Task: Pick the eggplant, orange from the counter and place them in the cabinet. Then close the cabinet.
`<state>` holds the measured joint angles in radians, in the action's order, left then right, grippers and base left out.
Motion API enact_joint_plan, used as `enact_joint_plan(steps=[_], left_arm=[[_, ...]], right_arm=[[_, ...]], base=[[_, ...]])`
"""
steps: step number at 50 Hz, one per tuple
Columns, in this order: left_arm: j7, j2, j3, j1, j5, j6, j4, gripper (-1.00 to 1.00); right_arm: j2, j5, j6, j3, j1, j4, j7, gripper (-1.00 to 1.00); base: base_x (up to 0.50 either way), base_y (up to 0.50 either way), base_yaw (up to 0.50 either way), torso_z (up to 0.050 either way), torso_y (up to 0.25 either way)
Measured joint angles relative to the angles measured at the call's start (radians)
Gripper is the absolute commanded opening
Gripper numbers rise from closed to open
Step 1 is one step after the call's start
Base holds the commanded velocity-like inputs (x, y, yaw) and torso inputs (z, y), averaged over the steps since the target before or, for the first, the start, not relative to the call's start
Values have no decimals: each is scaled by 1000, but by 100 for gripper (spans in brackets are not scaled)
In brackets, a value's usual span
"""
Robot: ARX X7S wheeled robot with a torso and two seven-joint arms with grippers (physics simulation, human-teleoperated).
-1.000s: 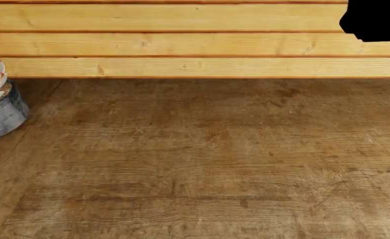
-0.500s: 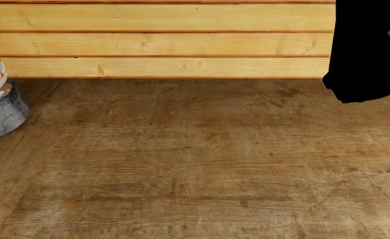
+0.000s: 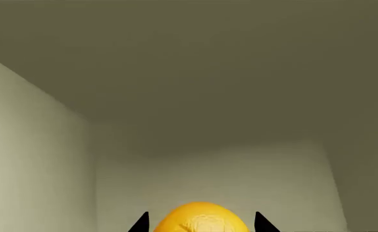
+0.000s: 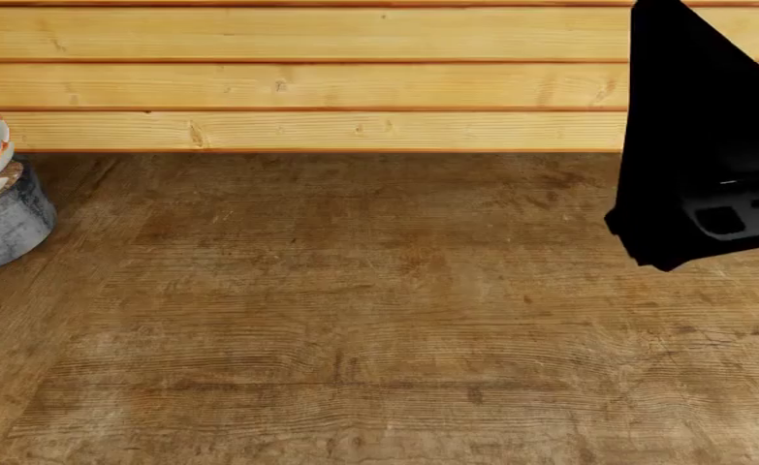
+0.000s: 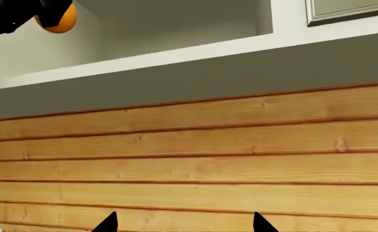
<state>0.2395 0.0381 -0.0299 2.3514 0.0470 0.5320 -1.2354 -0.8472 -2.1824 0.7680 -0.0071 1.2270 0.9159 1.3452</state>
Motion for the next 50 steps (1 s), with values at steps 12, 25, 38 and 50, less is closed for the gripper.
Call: enact_joint_plan(steps=[12,25,38,50], left_arm=[[-30,-5,11,1,-5,-30,-26,-100],[-56,-11,-7,3,28,-54,-32,100],[-38,-14,-11,4,67,-60,6,100],[7,-11,1,4,79,-67,70,100]], right_arm=[[-4,2,-6,1,-10,6,1,100],[-9,-1,-12,-4,-13,7,2,100],[-12,1,-18,-6,-14,8,2,100],[-14,4,-20,-7,-15,10,-2,100]], base=[[0,0,0,4,-59],[0,0,0,0,0],[0,0,0,0,0],[0,0,0,0,0]])
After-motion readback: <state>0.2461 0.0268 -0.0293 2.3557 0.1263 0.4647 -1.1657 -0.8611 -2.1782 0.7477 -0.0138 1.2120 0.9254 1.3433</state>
